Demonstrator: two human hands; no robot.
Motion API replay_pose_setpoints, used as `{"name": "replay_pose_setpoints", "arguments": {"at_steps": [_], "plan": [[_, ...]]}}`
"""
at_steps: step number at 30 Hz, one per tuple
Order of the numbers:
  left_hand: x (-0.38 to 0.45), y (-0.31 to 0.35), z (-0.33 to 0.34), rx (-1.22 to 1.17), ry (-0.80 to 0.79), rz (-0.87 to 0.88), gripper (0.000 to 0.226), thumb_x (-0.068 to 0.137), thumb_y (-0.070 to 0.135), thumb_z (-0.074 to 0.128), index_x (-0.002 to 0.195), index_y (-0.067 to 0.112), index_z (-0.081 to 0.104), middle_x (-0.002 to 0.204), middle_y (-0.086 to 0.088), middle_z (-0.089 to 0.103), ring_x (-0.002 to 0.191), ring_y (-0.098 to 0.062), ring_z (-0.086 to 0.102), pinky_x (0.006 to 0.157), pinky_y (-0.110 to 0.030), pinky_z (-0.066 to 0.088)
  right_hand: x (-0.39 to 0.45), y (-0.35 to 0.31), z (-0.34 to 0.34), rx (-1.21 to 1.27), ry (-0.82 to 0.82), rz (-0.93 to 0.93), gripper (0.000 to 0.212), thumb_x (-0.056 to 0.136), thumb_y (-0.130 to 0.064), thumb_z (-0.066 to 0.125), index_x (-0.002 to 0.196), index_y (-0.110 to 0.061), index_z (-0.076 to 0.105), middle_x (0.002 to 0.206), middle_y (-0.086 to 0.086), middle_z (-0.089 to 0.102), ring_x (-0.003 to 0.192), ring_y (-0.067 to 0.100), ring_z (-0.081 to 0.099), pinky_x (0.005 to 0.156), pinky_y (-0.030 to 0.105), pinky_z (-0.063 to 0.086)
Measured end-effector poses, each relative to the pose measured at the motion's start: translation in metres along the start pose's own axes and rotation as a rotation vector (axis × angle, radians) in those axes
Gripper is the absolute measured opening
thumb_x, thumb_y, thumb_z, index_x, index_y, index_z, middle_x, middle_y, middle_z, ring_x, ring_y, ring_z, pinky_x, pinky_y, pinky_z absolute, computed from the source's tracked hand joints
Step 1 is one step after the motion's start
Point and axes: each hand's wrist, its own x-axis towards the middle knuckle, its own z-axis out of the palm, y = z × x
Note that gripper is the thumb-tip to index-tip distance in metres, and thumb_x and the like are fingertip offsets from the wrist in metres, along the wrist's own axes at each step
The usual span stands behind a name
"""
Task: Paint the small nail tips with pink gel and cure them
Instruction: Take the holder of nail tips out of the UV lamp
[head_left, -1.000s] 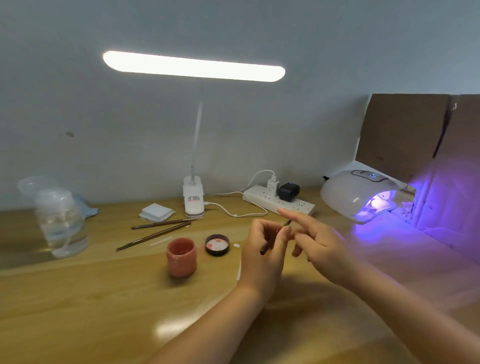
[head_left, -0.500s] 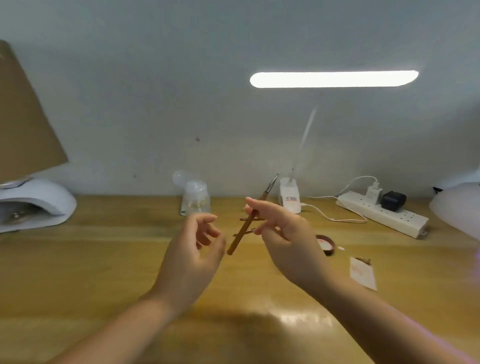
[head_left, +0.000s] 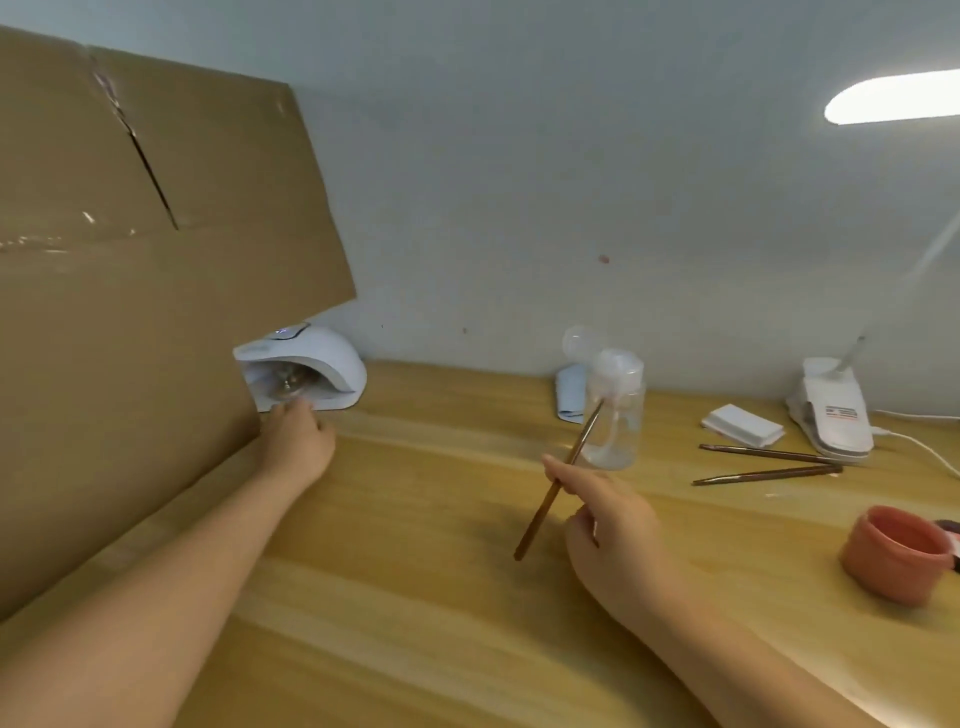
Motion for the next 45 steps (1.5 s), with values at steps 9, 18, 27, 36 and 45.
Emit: {"name": "replay_pose_setpoints", "arguments": {"at_steps": [9, 18, 27, 36, 45], "plan": [[0.058, -0.010, 0.020, -0.074, 0.029, -0.138, 0.054, 0.101, 0.026, 0.043, 0.140, -0.009, 0.030, 0.136, -0.031, 0.044, 0.121, -0.045, 0.048, 0.096, -0.049, 0.044, 0.002, -0.007, -0.002, -0.107, 0.019, -0.003, 0.063, 0.072, 0.015, 0.062, 0.128, -0.016, 0.060, 0.103, -0.002, 0.065, 0.090, 0.014, 0.054, 0.076, 0.010, 0.029], [0.100, -0.012, 0.036, -0.280, 0.130, -0.416, 0.057, 0.098, 0.014, 0.044, 0.148, 0.001, 0.021, 0.140, -0.025, 0.043, 0.129, -0.040, 0.041, 0.102, -0.042, 0.037, 0.002, -0.008, -0.001, -0.141, 0.025, -0.041, 0.065, 0.059, 0.019, 0.069, 0.115, -0.013, 0.070, 0.084, -0.024, 0.052, 0.076, 0.003, 0.047, 0.069, 0.000, 0.032], [0.057, -0.001, 0.025, -0.109, 0.196, -0.276, 0.034, 0.095, 0.028, 0.055, 0.115, 0.001, 0.049, 0.107, -0.022, 0.061, 0.101, -0.039, 0.059, 0.072, -0.037, 0.040, 0.000, -0.009, -0.002, -0.136, 0.076, -0.099, 0.063, 0.057, 0.016, 0.071, 0.111, -0.015, 0.071, 0.078, -0.035, 0.039, 0.067, -0.007, 0.040, 0.065, 0.002, 0.035], [-0.018, -0.020, -0.010, -0.317, 0.218, -0.270, 0.057, 0.068, 0.042, 0.082, 0.104, 0.004, 0.060, 0.093, -0.015, 0.069, 0.090, -0.032, 0.067, 0.074, -0.042, 0.055, -0.002, 0.002, -0.003, 0.097, 0.230, -0.126, 0.058, 0.065, 0.022, 0.055, 0.105, -0.015, 0.072, 0.088, -0.008, 0.070, 0.081, 0.007, 0.058, 0.067, 0.008, 0.042], [-0.099, 0.030, -0.050, -0.576, 0.283, -0.153, 0.057, 0.072, 0.025, 0.076, 0.123, 0.013, 0.053, 0.107, -0.001, 0.070, 0.099, -0.022, 0.064, 0.088, -0.039, 0.051, -0.010, -0.010, -0.075, 0.046, 0.213, -0.182, 0.045, 0.080, 0.013, 0.053, 0.108, -0.018, 0.071, 0.091, -0.017, 0.068, 0.072, -0.013, 0.054, 0.064, 0.004, 0.034]]}}
